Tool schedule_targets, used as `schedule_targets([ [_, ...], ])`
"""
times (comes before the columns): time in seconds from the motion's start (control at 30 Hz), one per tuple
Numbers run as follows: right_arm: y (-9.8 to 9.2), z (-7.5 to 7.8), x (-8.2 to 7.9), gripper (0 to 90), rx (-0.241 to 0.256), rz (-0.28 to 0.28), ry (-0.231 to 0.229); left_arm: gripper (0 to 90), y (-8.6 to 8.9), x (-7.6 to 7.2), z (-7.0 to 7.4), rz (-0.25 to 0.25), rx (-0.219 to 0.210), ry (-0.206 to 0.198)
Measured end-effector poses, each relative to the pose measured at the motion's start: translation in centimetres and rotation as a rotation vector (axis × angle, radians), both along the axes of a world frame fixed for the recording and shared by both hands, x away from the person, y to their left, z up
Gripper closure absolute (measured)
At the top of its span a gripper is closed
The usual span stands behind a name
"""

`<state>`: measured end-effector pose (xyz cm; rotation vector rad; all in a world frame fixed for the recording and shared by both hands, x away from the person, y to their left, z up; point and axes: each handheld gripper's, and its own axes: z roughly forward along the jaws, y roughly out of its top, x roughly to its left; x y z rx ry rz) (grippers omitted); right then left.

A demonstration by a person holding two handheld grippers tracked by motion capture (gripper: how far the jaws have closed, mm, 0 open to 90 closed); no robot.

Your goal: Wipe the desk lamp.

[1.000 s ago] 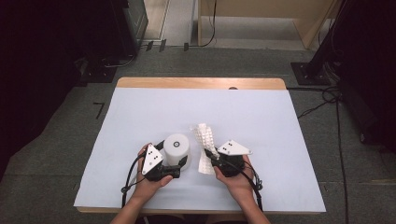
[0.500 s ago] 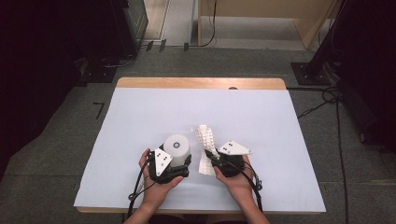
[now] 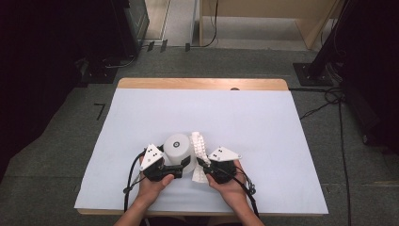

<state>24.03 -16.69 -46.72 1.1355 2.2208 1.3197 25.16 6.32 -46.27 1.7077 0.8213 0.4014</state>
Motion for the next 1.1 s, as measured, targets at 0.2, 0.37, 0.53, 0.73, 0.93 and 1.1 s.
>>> schedule_targets([
  [0.2,-0.5,2.0,-0.6,77.4,0.045,-0.016,-0.056,8.8,-0.9,-0.2,-0.3,-0.039,0.04,0.003],
  [0.37,-0.8,3.5,-1.2,77.4,0.081,-0.001,-0.135,8.8,-0.6,-0.2,0.2,-0.041,0.019,-0.009],
  [0.53,-0.1,1.7,-0.6,77.4,0.034,0.016,-0.074,8.8,0.5,0.2,0.8,-0.021,-0.008,-0.016],
  [0.73,0.7,0.5,-0.2,77.4,0.0,0.031,-0.019,8.9,0.9,0.4,0.8,-0.014,-0.002,-0.015],
  [0.93,0.2,2.8,-1.2,77.3,0.071,0.008,-0.121,8.8,0.0,0.3,0.2,-0.012,0.055,-0.027],
  [1.1,0.3,2.5,-1.2,77.3,0.05,0.017,-0.128,8.8,0.0,0.6,-0.3,0.003,0.07,-0.022],
])
